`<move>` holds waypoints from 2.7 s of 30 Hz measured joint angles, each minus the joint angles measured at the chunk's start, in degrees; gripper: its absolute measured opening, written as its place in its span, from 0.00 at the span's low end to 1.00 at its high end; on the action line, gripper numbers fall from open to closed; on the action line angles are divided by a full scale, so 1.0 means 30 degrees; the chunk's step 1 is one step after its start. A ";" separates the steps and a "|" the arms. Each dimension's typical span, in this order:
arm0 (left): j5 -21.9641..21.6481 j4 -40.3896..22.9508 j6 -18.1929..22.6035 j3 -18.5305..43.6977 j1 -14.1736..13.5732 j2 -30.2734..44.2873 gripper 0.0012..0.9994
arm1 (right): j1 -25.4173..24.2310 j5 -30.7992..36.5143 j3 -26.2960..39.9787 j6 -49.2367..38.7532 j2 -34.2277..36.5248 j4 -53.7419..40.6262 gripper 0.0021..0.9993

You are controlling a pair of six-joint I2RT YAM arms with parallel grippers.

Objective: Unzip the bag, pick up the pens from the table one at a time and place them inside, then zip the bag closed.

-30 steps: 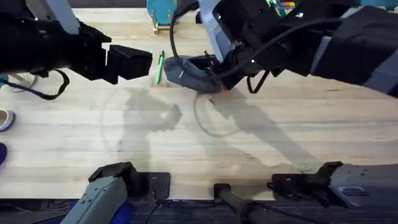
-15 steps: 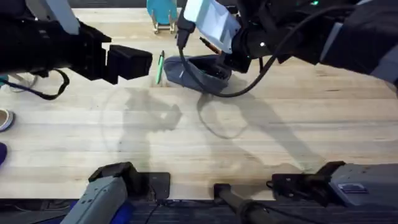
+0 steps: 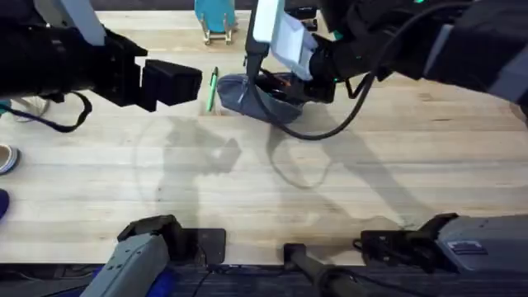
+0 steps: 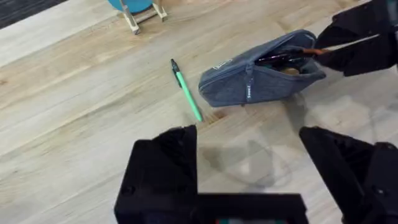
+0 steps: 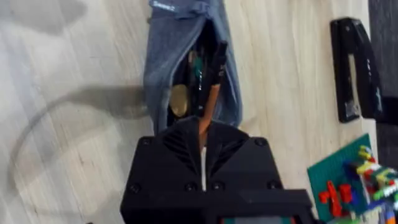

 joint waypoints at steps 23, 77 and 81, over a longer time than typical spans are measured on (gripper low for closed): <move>0.0005 -0.0007 0.0002 0.0000 0.0000 0.0000 1.00 | -0.0401 -0.0479 -0.0036 -0.1132 0.3114 0.2014 0.03; 0.0000 -0.0007 0.0000 0.0000 0.0000 0.0000 1.00 | -0.0277 -0.0952 -0.0044 0.1143 0.3915 0.3395 1.00; 0.0000 -0.0007 0.0000 0.0000 0.0000 0.0000 1.00 | -0.0277 -0.0952 -0.0047 0.1269 0.3923 0.3413 1.00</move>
